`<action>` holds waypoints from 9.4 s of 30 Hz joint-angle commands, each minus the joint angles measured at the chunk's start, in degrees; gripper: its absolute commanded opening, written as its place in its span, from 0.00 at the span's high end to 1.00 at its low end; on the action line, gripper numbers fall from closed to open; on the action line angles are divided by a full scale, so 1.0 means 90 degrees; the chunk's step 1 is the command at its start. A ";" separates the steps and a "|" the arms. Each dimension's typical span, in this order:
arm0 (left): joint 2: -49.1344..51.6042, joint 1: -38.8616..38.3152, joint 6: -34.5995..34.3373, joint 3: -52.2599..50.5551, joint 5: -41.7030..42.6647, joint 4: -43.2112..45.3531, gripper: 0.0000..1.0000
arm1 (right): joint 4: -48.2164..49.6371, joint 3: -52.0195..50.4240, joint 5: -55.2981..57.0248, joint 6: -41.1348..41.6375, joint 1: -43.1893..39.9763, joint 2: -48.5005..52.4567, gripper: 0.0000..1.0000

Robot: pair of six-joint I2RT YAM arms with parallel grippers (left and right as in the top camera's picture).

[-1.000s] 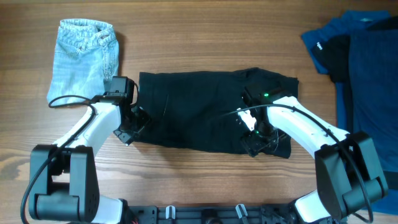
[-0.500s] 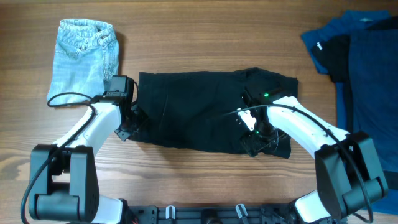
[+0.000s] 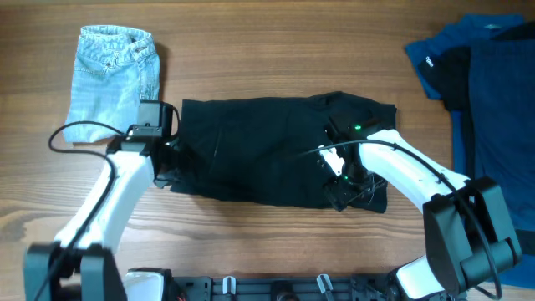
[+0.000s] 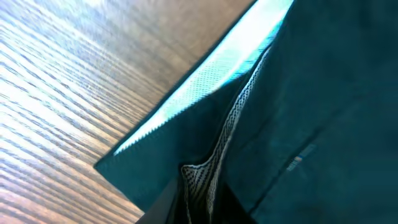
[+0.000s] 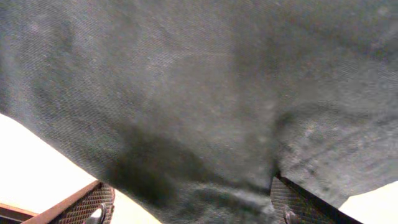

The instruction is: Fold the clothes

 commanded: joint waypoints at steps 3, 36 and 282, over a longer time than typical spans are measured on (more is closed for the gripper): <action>-0.0248 0.0017 -0.0012 -0.0036 0.0134 -0.0090 0.85 | -0.0165 0.0051 0.0036 0.0036 0.0027 0.0075 0.14; -0.0248 0.0019 -0.0010 -0.0036 0.0131 -0.0019 0.76 | 0.0002 -0.0070 -0.0389 0.0039 0.0019 0.0075 0.47; 0.3830 0.0444 0.2798 0.4932 0.0729 -0.1824 0.00 | 0.3888 0.0901 0.0010 0.2215 -0.2987 0.2200 0.96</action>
